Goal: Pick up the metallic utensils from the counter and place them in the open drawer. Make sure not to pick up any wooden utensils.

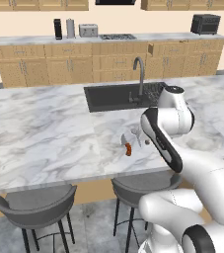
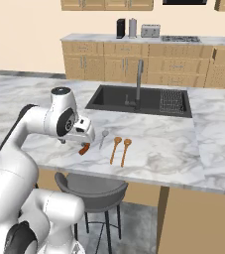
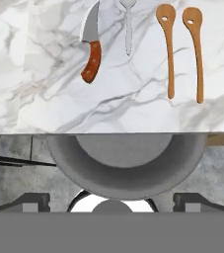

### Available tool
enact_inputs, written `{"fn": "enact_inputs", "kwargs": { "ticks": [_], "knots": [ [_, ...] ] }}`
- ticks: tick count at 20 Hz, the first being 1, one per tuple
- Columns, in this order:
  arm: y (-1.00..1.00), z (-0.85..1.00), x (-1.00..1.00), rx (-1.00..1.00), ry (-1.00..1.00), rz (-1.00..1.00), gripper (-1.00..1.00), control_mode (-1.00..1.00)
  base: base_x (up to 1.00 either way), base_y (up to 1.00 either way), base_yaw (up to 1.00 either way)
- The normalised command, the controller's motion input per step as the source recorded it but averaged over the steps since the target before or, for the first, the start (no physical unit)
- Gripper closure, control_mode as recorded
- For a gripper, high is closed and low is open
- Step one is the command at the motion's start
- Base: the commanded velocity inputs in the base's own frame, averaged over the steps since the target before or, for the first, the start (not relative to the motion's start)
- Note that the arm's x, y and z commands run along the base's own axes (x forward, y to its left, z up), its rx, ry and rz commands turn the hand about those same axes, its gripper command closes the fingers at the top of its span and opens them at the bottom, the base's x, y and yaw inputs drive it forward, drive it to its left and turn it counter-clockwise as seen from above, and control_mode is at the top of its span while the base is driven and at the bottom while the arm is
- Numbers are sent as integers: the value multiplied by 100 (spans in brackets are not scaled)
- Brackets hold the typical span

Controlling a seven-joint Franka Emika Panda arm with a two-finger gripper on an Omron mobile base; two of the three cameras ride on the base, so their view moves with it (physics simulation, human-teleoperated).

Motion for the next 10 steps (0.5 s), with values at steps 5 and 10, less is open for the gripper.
{"fn": "enact_inputs", "kwargs": {
  "ticks": [5,10],
  "knots": [
    [5,-49,23,0,0,0,-100,-100,0,0,0],
    [10,-46,28,0,0,0,-100,-100,0,0,0]
  ]
}}
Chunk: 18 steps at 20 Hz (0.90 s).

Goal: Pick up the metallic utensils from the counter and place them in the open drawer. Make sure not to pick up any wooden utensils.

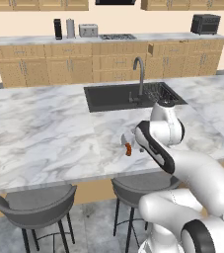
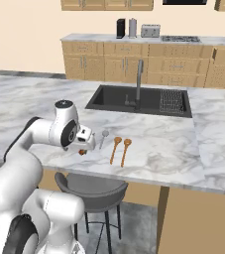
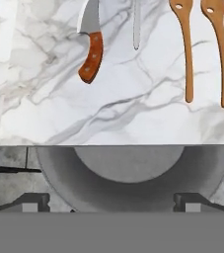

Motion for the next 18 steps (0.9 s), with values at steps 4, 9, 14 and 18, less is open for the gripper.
{"fn": "enact_inputs", "kwargs": {
  "ticks": [4,9,14,18],
  "knots": [
    [23,-33,38,0,0,-1,-100,-100,0,0,0],
    [19,-11,36,0,-2,-4,-100,-100,0,0,0],
    [6,-4,30,0,-8,-3,-100,-100,0,0,0],
    [0,-11,21,0,-15,0,-100,-100,0,0,0]
  ]
}}
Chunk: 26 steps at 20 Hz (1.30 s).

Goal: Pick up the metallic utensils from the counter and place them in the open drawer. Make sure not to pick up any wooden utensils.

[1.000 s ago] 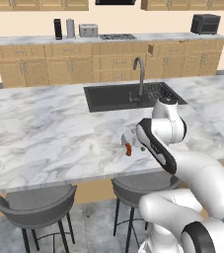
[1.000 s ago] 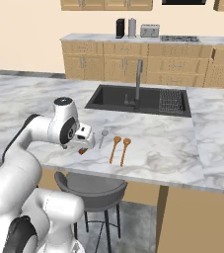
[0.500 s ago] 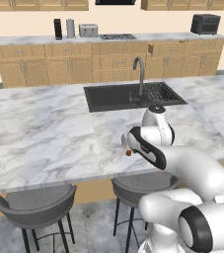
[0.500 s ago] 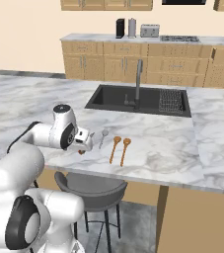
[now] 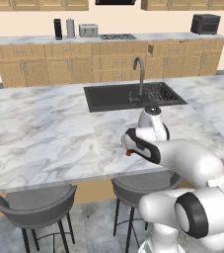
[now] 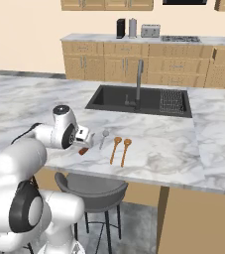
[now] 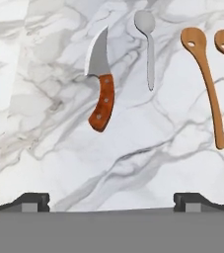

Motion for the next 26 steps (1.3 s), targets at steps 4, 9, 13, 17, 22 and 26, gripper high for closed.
{"fn": "enact_inputs", "kwargs": {
  "ticks": [4,9,13,17,22,26],
  "knots": [
    [0,-20,24,0,-11,0,-100,-100,0,0,0],
    [0,-26,22,1,-9,0,-100,-100,0,0,0],
    [0,-21,22,2,-6,0,-100,-100,0,0,0],
    [0,-12,27,2,0,-1,-100,-100,0,0,0],
    [0,-11,35,2,0,-1,-100,-100,0,0,0],
    [0,-18,39,0,6,-3,-100,-100,0,0,0]
  ]
}}
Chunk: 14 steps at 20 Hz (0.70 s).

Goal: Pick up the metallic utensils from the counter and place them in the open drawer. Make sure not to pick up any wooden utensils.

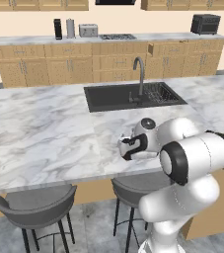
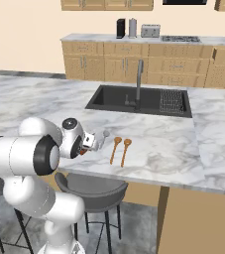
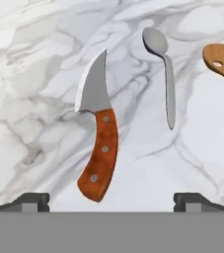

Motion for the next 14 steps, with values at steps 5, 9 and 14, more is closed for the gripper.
{"fn": "enact_inputs", "kwargs": {
  "ticks": [5,9,14],
  "knots": [
    [0,-27,34,0,7,-4,-100,-100,0,0,0],
    [0,-23,37,0,9,-4,-100,-100,0,0,0],
    [2,-24,42,0,11,-4,-100,-100,0,0,0]
  ]
}}
